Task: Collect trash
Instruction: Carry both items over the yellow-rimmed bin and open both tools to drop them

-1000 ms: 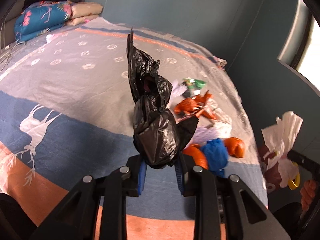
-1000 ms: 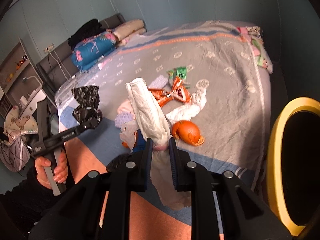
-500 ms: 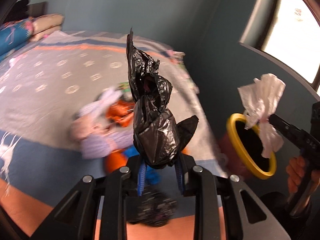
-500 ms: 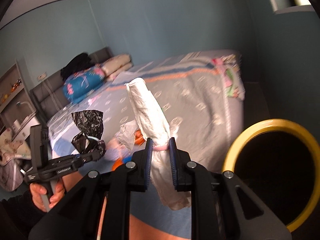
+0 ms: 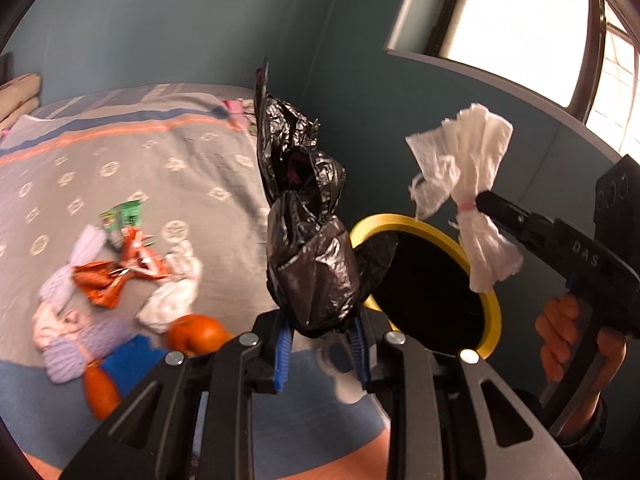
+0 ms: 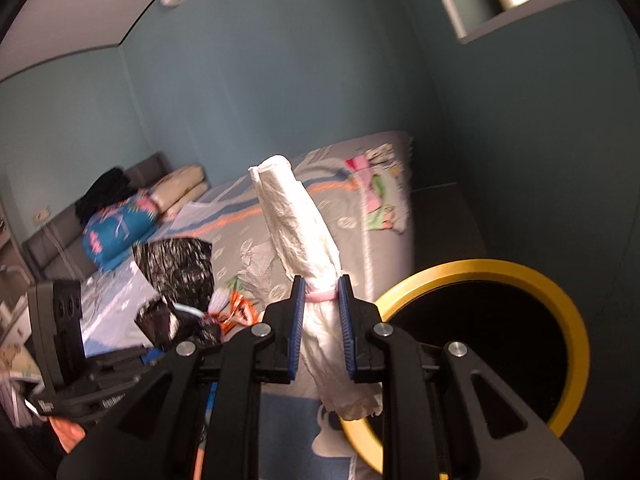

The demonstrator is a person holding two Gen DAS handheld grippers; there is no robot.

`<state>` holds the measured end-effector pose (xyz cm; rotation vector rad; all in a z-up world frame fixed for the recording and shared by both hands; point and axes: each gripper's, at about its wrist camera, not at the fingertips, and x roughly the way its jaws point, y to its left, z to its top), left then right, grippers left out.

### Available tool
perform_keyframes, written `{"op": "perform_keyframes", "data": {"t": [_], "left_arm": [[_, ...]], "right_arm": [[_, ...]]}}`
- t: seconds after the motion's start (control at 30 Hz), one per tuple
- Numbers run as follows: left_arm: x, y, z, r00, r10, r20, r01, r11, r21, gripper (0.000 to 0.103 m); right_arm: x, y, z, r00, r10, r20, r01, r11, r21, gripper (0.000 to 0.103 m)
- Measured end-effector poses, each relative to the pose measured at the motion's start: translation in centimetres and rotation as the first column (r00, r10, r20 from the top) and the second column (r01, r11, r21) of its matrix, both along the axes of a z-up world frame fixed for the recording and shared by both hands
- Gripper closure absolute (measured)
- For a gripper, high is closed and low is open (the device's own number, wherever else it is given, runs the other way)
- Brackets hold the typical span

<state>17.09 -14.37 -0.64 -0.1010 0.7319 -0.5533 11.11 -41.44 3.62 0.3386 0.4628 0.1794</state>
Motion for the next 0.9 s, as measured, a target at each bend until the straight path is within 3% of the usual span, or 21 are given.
{"op": "perform_keyframes", "data": {"t": [0.27, 0.57, 0.9], "left_arm": [[1.5, -5.7, -0.3, 0.996, -0.087, -0.01, 0.087, 0.996, -0.001, 0.079], [3.2, -10.8, -1.4, 0.988, -0.146, -0.048, 0.146, 0.989, -0.011, 0.079], [4.4, -13.5, -4.0, 0.978, -0.166, -0.126, 0.16, 0.986, -0.056, 0.077]], "right_arm": [[0.2, -3.8, -0.1, 0.993, -0.118, -0.007, 0.118, 0.991, 0.057, 0.086], [1.1, -6.6, -1.4, 0.974, -0.213, -0.075, 0.22, 0.969, 0.112, 0.086], [2.4, -8.1, -1.7, 0.953, -0.277, -0.126, 0.294, 0.944, 0.151, 0.085]]}}
